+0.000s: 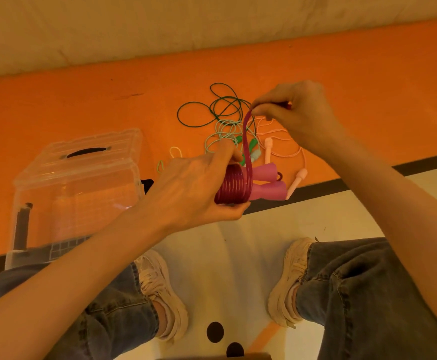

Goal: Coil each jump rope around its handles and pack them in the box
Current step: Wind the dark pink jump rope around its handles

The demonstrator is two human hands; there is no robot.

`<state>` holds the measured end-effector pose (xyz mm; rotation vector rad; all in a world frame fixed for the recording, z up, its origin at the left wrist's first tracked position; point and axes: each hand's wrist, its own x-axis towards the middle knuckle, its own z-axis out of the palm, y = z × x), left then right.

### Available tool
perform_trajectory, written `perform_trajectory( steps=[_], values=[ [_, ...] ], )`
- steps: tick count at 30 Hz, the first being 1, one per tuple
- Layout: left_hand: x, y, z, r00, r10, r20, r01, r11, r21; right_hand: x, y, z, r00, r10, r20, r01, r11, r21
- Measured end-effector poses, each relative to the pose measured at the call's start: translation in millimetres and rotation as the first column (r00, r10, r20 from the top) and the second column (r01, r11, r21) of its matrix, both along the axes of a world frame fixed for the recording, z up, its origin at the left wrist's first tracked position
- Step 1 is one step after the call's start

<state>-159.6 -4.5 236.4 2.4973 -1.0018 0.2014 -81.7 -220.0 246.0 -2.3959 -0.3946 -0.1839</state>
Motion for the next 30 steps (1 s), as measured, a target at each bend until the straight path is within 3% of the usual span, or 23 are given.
perform_trajectory(
  steps=[8, 22, 26, 30],
  values=[
    [-4, 1, 2, 0.995, -0.094, -0.03, 0.093, 0.995, -0.037, -4, 7, -8, 0.984, 0.069, -0.161, -0.06, 0.996, 0.061],
    [-3, 4, 0, 0.994, -0.023, -0.107, 0.007, 0.988, -0.156, -16, -10, -11, 0.916, 0.065, -0.395, -0.045, 0.997, 0.059],
    [-1, 5, 5, 0.994, 0.073, -0.082, -0.086, 0.982, -0.169, -25, -13, -13, 0.853, 0.1, -0.513, -0.108, 0.994, 0.016],
    [3, 6, 3, 0.982, 0.186, -0.025, -0.187, 0.976, -0.109, -44, -3, -8, 0.671, 0.221, -0.707, -0.2, 0.973, 0.114]
  ],
)
